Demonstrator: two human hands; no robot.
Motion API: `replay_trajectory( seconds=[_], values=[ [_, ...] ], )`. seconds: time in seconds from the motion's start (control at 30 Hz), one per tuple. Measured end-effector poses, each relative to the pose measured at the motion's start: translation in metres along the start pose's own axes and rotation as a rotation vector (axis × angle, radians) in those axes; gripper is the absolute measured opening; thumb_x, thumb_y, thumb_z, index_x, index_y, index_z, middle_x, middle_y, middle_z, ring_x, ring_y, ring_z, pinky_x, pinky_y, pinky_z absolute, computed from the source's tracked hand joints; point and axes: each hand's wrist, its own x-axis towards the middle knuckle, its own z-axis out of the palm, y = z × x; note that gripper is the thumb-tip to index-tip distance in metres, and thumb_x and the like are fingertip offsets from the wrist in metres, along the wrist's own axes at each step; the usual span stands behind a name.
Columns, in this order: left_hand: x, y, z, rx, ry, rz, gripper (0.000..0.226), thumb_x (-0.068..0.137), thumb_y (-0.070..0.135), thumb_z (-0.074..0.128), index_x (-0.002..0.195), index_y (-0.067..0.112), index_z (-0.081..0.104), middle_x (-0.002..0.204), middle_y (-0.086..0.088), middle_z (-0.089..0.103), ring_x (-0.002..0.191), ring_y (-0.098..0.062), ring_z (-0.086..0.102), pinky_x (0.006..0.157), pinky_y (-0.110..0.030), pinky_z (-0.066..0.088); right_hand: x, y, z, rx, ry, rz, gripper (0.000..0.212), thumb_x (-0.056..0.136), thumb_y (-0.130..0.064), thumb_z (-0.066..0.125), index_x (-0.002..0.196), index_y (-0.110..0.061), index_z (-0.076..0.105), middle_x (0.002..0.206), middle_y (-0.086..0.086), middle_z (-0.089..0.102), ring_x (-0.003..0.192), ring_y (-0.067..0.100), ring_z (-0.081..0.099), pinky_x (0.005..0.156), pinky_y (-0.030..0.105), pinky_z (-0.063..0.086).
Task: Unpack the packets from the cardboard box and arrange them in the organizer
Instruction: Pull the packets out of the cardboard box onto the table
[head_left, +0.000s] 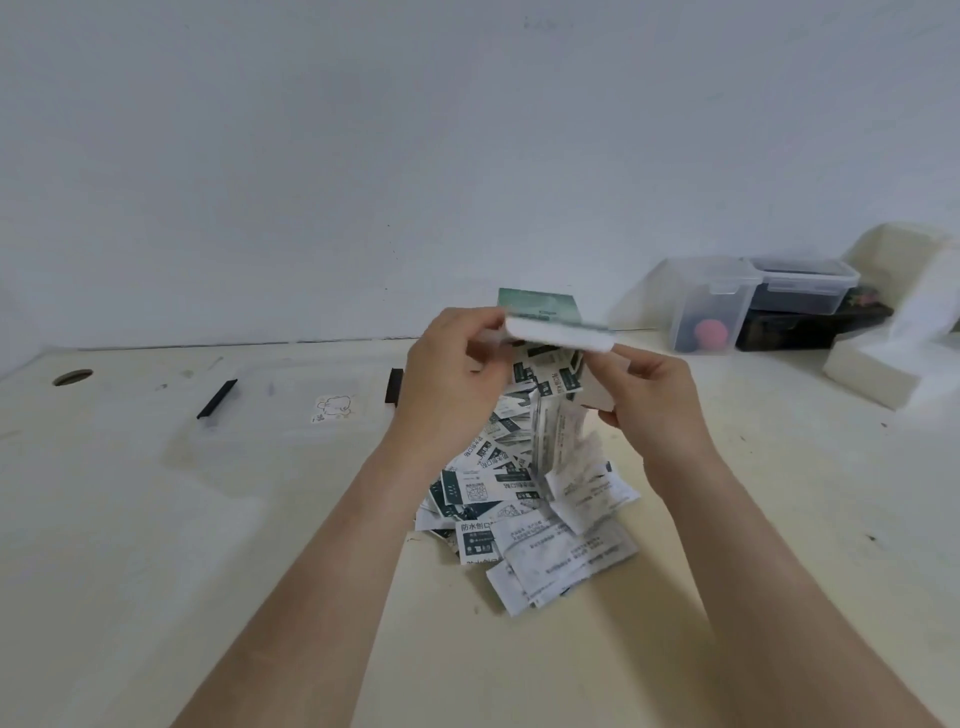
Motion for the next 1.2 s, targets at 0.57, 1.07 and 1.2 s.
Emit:
replay_trajectory(
  seconds=[0.57,1.07,1.2],
  values=[
    [-0.017,-0.009,0.014,0.781,-0.182,0.27,0.044,0.086,0.007,0.054,0.126,0.026,0.054,0.1,0.002,0.066,0.081,-0.024,0.063,0.057,-0.029,0.038,-0.008,0.006,0.003,-0.348,0.137,-0.3,0.058,0.094,-0.035,0.06,0.05,-0.011,0.03,0.045,-0.006,0.018,0.05,0.012,0.015,0.051,0.029,0.016],
    [-0.012,0.009,-0.005,0.309,-0.197,0.124,0.014,0.083,0.036,0.071,0.088,0.022,0.072,0.066,0.017,0.057,0.061,-0.003,0.053,0.063,-0.025,0.046,-0.004,0.009,0.003,-0.453,0.219,-0.266,0.051,0.091,-0.022,0.056,0.05,-0.008,0.03,0.045,-0.002,0.02,0.053,0.015,0.018,0.047,0.028,0.039],
    [-0.017,0.009,-0.018,0.375,-0.233,0.17,0.018,0.088,0.026,0.067,0.105,0.032,0.071,0.067,0.027,0.052,0.062,0.006,0.05,0.061,-0.012,0.039,0.002,0.014,-0.001,-0.479,0.26,-0.233,0.048,0.089,-0.025,0.056,0.056,0.001,0.034,0.05,0.005,0.023,0.054,0.018,0.022,0.056,0.056,0.054]
  ],
)
